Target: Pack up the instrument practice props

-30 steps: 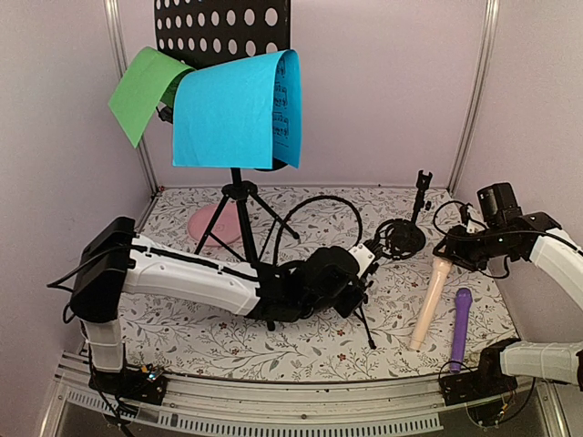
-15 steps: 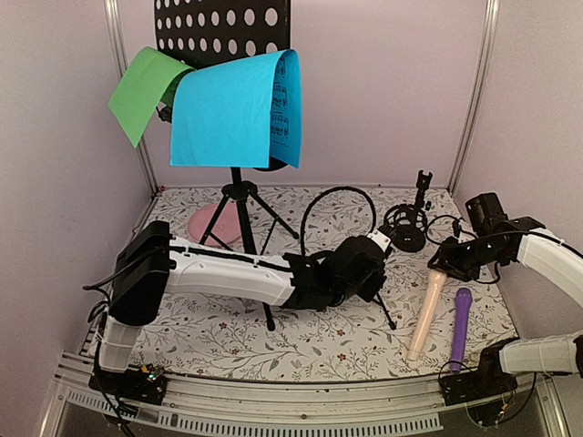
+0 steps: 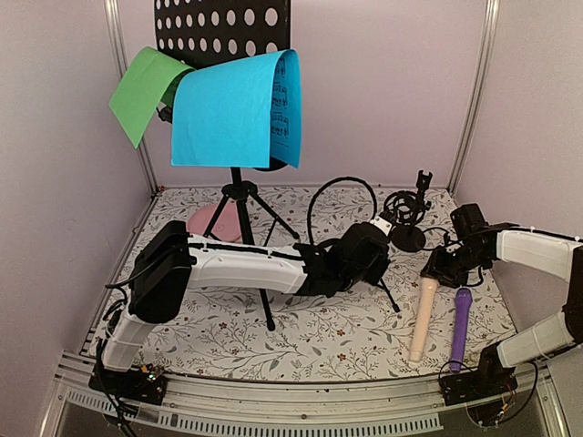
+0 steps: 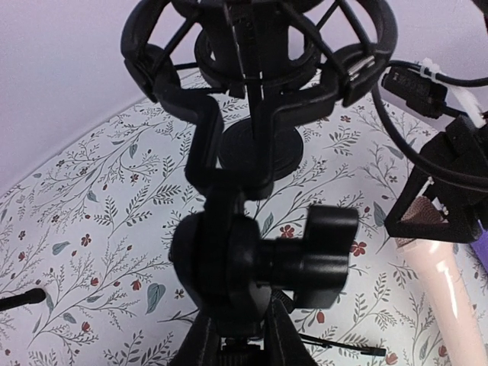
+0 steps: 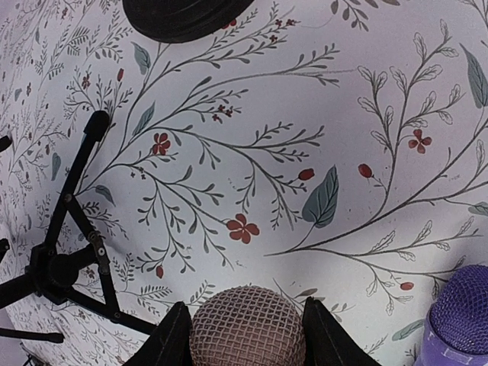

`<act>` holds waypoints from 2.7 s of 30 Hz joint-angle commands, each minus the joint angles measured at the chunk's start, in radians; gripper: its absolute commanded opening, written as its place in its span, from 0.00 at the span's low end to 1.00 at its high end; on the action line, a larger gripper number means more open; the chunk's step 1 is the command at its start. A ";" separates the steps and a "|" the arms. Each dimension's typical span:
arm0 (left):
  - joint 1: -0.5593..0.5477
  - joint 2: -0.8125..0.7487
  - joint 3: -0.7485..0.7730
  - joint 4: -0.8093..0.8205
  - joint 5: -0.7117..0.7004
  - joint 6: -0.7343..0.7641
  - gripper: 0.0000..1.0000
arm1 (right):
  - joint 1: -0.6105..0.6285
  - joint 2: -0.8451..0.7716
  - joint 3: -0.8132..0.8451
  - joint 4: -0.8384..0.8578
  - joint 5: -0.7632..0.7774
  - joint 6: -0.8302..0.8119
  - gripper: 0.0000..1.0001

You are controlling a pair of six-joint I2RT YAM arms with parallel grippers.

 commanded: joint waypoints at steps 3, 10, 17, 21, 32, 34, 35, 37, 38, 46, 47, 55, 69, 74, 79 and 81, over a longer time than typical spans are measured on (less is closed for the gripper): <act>0.019 0.004 -0.011 0.001 0.009 -0.024 0.06 | -0.022 0.043 -0.005 0.103 0.027 0.015 0.49; 0.020 0.009 -0.017 -0.017 0.026 -0.039 0.21 | -0.025 0.067 -0.009 0.127 0.019 0.024 0.61; 0.020 0.007 -0.015 -0.004 0.039 -0.036 0.38 | -0.027 0.031 0.013 0.107 0.031 0.019 0.64; 0.017 0.002 -0.019 -0.006 0.036 -0.036 0.47 | -0.028 -0.006 0.033 0.077 0.043 0.012 0.64; -0.029 -0.072 -0.036 -0.001 -0.075 0.004 0.90 | -0.028 -0.191 0.110 -0.026 0.128 -0.012 0.68; -0.040 -0.093 -0.044 -0.003 -0.092 0.010 0.95 | -0.027 -0.224 0.133 -0.039 0.134 -0.017 0.69; -0.045 -0.101 -0.049 -0.005 -0.098 0.012 0.99 | -0.026 -0.242 0.147 -0.047 0.137 -0.019 0.69; -0.057 -0.117 -0.060 -0.014 -0.111 0.013 0.99 | -0.027 -0.278 0.171 -0.056 0.140 -0.025 0.70; -0.065 -0.127 -0.068 -0.018 -0.119 0.015 0.99 | -0.027 -0.293 0.185 -0.060 0.143 -0.028 0.70; -0.139 -0.216 -0.105 -0.049 -0.164 0.065 0.99 | -0.027 -0.377 0.318 -0.093 0.169 -0.080 0.70; -0.147 -0.229 -0.108 -0.052 -0.169 0.072 0.99 | -0.026 -0.385 0.337 -0.096 0.166 -0.089 0.70; -0.206 -0.345 -0.130 -0.089 -0.192 0.103 0.98 | -0.027 -0.458 0.422 -0.076 0.129 -0.145 0.70; -0.256 -0.702 -0.483 -0.012 -0.128 0.070 0.88 | -0.027 -0.481 0.535 0.031 -0.126 -0.189 0.71; -0.273 -0.823 -0.630 0.026 -0.030 0.073 0.86 | -0.027 -0.450 0.575 -0.002 -0.143 -0.198 0.71; -0.292 -0.879 -0.695 0.001 -0.102 0.072 0.86 | -0.027 -0.434 0.589 -0.022 -0.151 -0.206 0.72; -0.295 -0.909 -0.709 0.000 -0.134 0.067 0.85 | -0.026 -0.429 0.584 -0.022 -0.169 -0.208 0.72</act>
